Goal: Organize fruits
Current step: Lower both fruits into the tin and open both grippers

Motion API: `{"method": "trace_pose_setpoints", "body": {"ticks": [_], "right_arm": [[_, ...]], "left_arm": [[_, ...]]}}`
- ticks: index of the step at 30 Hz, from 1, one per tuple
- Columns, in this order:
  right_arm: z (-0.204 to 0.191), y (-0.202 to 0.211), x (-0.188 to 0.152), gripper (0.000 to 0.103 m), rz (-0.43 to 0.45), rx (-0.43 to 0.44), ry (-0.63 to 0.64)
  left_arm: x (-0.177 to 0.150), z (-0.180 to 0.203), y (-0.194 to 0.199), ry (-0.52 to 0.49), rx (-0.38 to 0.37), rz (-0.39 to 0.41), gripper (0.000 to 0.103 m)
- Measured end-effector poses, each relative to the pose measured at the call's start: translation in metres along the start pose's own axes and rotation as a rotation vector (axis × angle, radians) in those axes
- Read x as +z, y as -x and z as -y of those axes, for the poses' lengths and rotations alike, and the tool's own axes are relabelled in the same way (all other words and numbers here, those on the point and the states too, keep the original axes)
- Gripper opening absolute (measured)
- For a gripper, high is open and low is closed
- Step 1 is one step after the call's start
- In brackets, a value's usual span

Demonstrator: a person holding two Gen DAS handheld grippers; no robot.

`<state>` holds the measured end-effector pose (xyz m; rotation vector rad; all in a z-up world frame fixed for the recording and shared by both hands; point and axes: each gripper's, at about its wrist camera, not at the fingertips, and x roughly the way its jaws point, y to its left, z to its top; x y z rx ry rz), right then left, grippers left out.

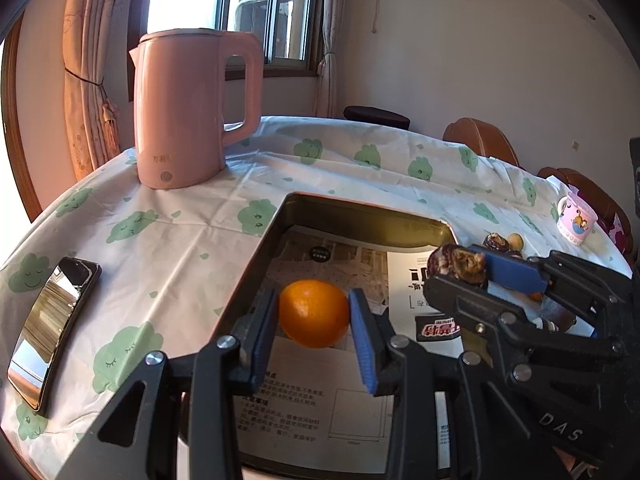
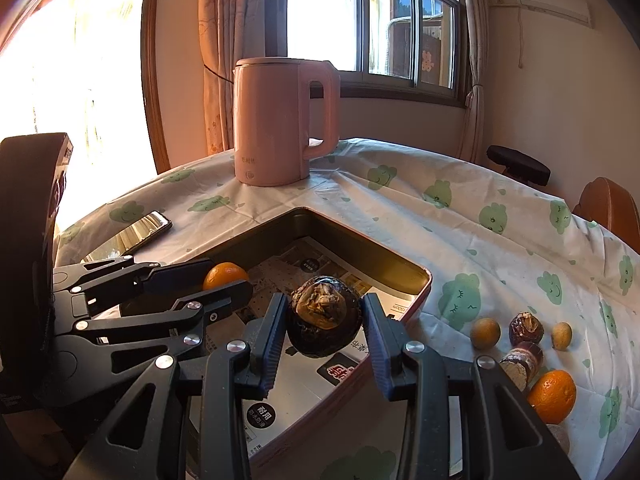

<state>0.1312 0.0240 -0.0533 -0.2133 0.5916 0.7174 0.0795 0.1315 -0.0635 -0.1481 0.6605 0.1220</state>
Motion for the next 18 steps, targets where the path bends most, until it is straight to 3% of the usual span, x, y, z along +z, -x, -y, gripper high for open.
{"method": "trace_pose_setpoints", "body": {"ticks": [12, 15, 18], "right_arm": [[0.0034, -0.0044, -0.0035, 0.041, -0.022, 0.026, -0.023], [0.0045, -0.0033, -0.003, 0.044, -0.013, 0.017, -0.029], [0.0076, -0.0021, -0.0029, 0.054, -0.009, 0.002, -0.039]], "left_arm": [[-0.0011, -0.0005, -0.0014, 0.002, 0.018, -0.009, 0.039], [-0.0011, 0.0, 0.0002, 0.0, 0.028, 0.002, 0.04], [-0.0014, -0.0005, 0.0024, 0.002, 0.03, 0.013, 0.042]]}}
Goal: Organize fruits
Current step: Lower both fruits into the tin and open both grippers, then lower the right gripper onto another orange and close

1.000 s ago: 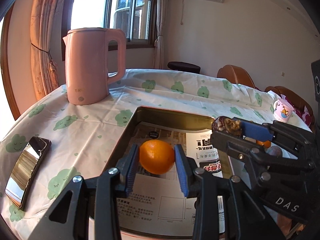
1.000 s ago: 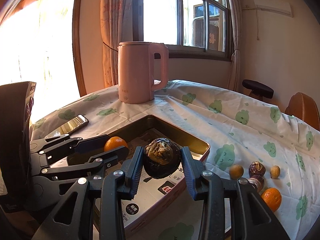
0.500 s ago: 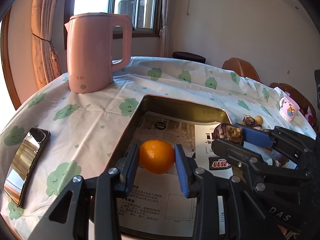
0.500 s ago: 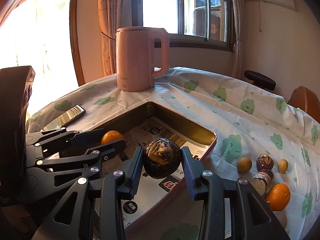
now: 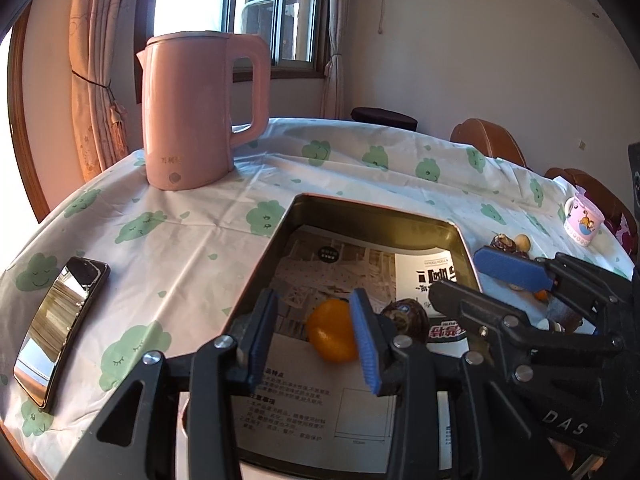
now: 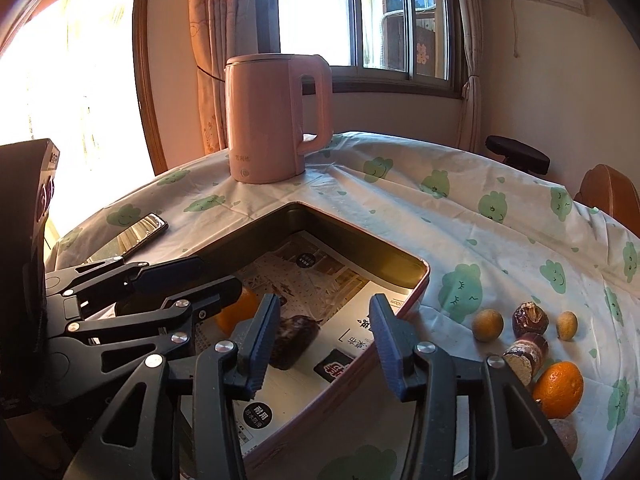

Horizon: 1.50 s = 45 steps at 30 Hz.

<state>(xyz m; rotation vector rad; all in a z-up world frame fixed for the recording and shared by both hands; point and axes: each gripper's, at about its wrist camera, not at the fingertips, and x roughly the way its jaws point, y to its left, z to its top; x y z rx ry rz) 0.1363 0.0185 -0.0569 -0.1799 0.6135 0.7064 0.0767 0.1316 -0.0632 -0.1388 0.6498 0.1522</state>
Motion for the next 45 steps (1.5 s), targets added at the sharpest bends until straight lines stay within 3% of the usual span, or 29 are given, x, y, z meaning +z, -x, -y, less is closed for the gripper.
{"method": "trace_pose_setpoints", "body": {"ticks": [10, 18, 23, 31, 34, 43, 45], "right_arm": [[0.007, 0.021, -0.001, 0.064, 0.051, -0.002, -0.036], [0.003, 0.038, -0.005, 0.067, 0.07, -0.009, -0.008], [0.021, 0.068, -0.025, 0.067, 0.076, -0.088, 0.013], [0.094, 0.111, -0.077, 0.067, -0.014, -0.277, -0.108], [0.104, 0.113, -0.084, 0.067, -0.034, -0.261, -0.138], [0.09, 0.091, -0.09, 0.066, -0.133, -0.171, -0.127], [0.092, 0.086, -0.091, 0.061, -0.153, -0.168, -0.138]], "left_arm": [[-0.001, 0.004, 0.009, -0.023, 0.042, 0.043, 0.068], [-0.003, 0.007, 0.014, -0.021, 0.037, 0.071, 0.07], [-0.009, 0.016, 0.027, -0.013, 0.0, 0.11, 0.076], [-0.013, 0.06, 0.045, -0.064, -0.096, 0.151, 0.08], [-0.015, 0.079, 0.049, -0.103, -0.125, 0.155, 0.087], [-0.02, 0.102, 0.048, -0.16, -0.144, 0.129, 0.087], [-0.021, 0.105, 0.048, -0.165, -0.146, 0.125, 0.087]]}}
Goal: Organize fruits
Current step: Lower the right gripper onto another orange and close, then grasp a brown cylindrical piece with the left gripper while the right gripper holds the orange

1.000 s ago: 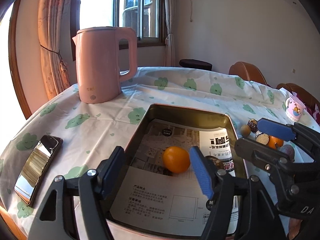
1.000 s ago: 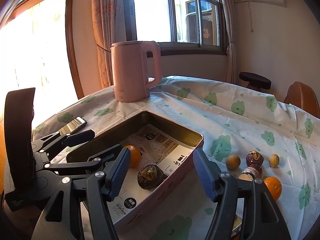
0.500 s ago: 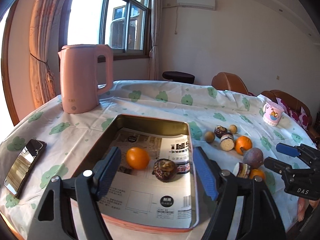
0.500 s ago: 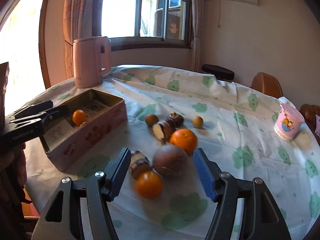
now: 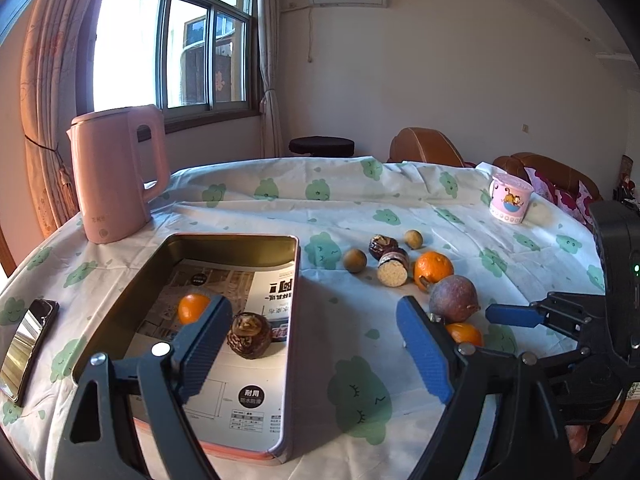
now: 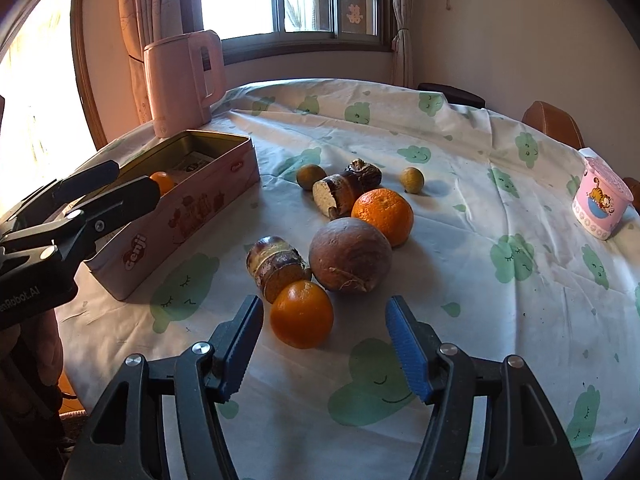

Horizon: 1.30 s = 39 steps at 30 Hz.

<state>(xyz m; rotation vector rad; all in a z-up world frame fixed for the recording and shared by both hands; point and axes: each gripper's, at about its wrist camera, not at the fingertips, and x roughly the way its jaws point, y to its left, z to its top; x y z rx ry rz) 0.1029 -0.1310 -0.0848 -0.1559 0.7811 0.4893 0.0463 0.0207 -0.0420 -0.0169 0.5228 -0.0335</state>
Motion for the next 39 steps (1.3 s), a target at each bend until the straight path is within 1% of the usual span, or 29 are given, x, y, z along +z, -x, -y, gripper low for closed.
{"method": "trace_pose_setpoints", "body": {"ticks": [3, 6, 7, 8, 11, 14, 17, 19, 22, 24, 26, 27, 29, 31, 34, 36, 37, 38, 39], "right_arm": [[0.003, -0.007, 0.001, 0.054, -0.023, 0.038, -0.026], [0.003, -0.013, 0.001, 0.044, -0.037, 0.057, -0.035], [0.001, -0.015, 0.0, 0.037, -0.045, 0.062, -0.031], [0.0, -0.015, -0.001, 0.034, -0.048, 0.063, -0.024], [-0.001, -0.008, -0.006, 0.034, -0.021, 0.034, -0.009], [0.011, 0.008, -0.01, 0.034, 0.031, 0.023, -0.042], [0.028, 0.023, -0.009, 0.034, 0.086, -0.034, -0.08], [0.041, 0.028, -0.005, 0.033, 0.107, -0.078, -0.104], [0.058, 0.032, 0.002, 0.033, 0.138, -0.153, -0.134], [0.065, 0.034, 0.008, 0.033, 0.155, -0.168, -0.154], [0.067, 0.033, 0.013, 0.033, 0.166, -0.195, -0.148], [0.066, 0.032, 0.015, 0.033, 0.168, -0.206, -0.143], [0.066, 0.029, 0.017, 0.033, 0.167, -0.202, -0.14], [0.065, 0.025, 0.018, 0.033, 0.166, -0.2, -0.136], [0.062, 0.019, 0.018, 0.033, 0.159, -0.19, -0.135], [0.061, 0.016, 0.018, 0.033, 0.157, -0.187, -0.132], [0.061, 0.015, 0.018, 0.033, 0.155, -0.184, -0.132], [0.06, 0.015, 0.018, 0.033, 0.155, -0.181, -0.131], [0.06, 0.016, 0.018, 0.033, 0.157, -0.18, -0.13]], "left_arm": [[0.0, 0.005, -0.002, -0.014, -0.007, -0.006, 0.087], [0.0, 0.012, -0.004, -0.029, -0.018, -0.015, 0.087], [0.001, 0.014, -0.004, -0.033, -0.023, -0.018, 0.087], [0.001, 0.017, -0.005, -0.037, -0.028, -0.021, 0.087], [0.002, 0.023, -0.008, -0.047, -0.042, -0.032, 0.087], [0.004, 0.031, -0.012, -0.053, -0.064, -0.048, 0.087], [0.005, 0.044, -0.019, -0.076, -0.087, -0.067, 0.086], [0.005, 0.053, -0.027, -0.09, -0.111, -0.095, 0.085], [0.006, 0.067, -0.04, -0.117, -0.133, -0.142, 0.079], [0.006, 0.073, -0.049, -0.133, -0.145, -0.18, 0.074], [0.006, 0.077, -0.058, -0.138, -0.157, -0.221, 0.063], [0.005, 0.077, -0.061, -0.137, -0.157, -0.237, 0.06], [0.005, 0.077, -0.065, -0.125, -0.163, -0.252, 0.058], [0.003, 0.078, -0.067, -0.137, -0.147, -0.258, 0.054], [-0.001, 0.077, -0.067, -0.131, -0.152, -0.265, 0.054], [-0.003, 0.077, -0.07, -0.128, -0.163, -0.281, 0.047], [-0.004, 0.077, -0.071, -0.129, -0.174, -0.29, 0.038], [-0.004, 0.078, -0.072, -0.132, -0.18, -0.298, 0.033], [-0.005, 0.079, -0.072, -0.132, -0.183, -0.301, 0.033]]}}
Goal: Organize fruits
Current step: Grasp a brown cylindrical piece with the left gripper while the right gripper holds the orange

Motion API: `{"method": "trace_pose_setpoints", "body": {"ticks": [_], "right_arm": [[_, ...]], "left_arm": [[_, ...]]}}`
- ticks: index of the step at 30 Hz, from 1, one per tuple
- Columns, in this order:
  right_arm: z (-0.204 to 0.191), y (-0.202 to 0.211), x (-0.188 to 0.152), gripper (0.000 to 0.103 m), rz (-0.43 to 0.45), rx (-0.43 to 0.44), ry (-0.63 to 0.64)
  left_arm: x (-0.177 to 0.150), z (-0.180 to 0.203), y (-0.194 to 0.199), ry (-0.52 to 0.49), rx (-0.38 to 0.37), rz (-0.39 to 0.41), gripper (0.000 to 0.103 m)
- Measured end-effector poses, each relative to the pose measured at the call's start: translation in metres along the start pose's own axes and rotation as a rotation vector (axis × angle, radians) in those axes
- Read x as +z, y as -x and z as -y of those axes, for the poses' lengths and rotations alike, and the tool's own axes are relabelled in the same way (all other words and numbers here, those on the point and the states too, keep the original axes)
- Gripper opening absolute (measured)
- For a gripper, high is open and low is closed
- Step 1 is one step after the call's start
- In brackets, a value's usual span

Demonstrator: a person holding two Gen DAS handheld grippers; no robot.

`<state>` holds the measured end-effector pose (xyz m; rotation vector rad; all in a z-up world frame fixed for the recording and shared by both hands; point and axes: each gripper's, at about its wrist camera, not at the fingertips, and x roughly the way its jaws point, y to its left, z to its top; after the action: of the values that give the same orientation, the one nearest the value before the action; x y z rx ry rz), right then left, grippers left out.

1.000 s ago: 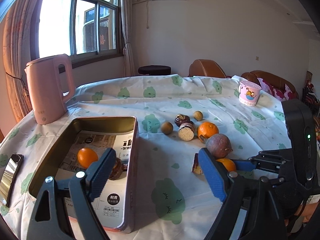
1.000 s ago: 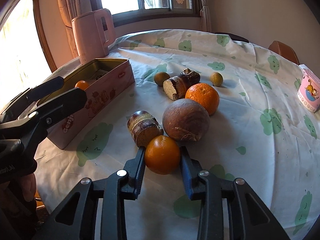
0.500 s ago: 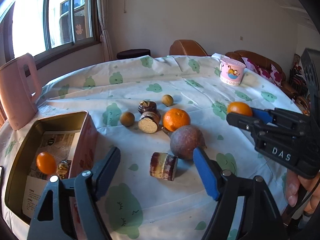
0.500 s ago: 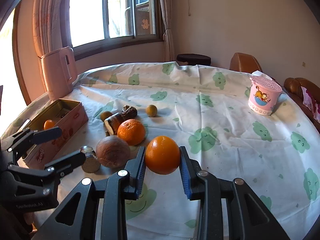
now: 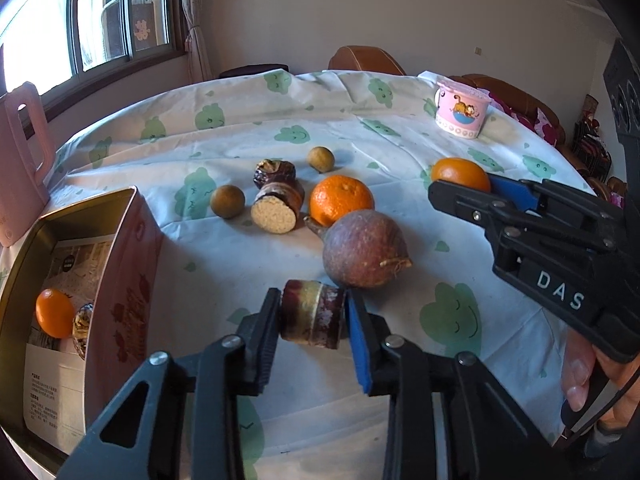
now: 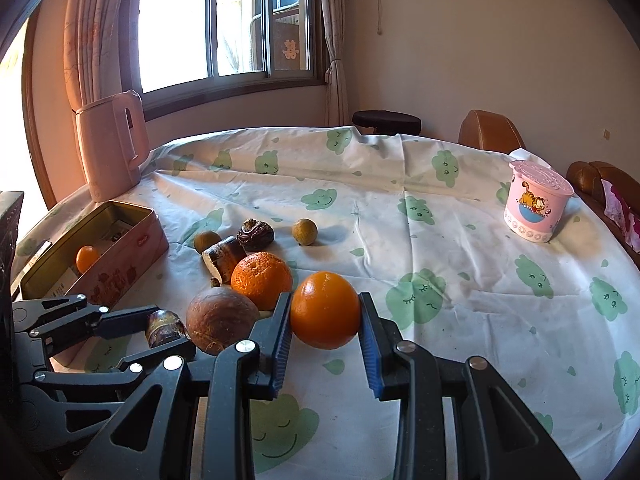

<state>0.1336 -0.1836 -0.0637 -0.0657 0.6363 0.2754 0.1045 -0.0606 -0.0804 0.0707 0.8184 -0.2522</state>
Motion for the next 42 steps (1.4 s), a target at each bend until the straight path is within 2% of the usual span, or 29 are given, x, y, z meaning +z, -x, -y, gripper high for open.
{"method": "trace_pose_setpoints", "body": {"ticks": [8, 15, 20, 42], "right_arm": [[0.0, 0.005, -0.001, 0.033, 0.028, 0.031, -0.001], [-0.001, 0.01, -0.001, 0.033, 0.058, 0.046, 0.001], [-0.001, 0.014, -0.001, 0.033, 0.079, 0.054, 0.007], [0.0, 0.028, -0.004, 0.033, 0.156, 0.059, 0.005]], "left_arm": [[-0.005, -0.008, 0.007, 0.054, -0.02, 0.044, 0.032], [-0.009, -0.007, 0.028, 0.06, 0.035, 0.163, 0.032], [-0.006, -0.006, 0.037, 0.06, 0.044, 0.218, 0.032], [-0.009, -0.003, 0.054, 0.064, 0.093, 0.313, 0.032]]}}
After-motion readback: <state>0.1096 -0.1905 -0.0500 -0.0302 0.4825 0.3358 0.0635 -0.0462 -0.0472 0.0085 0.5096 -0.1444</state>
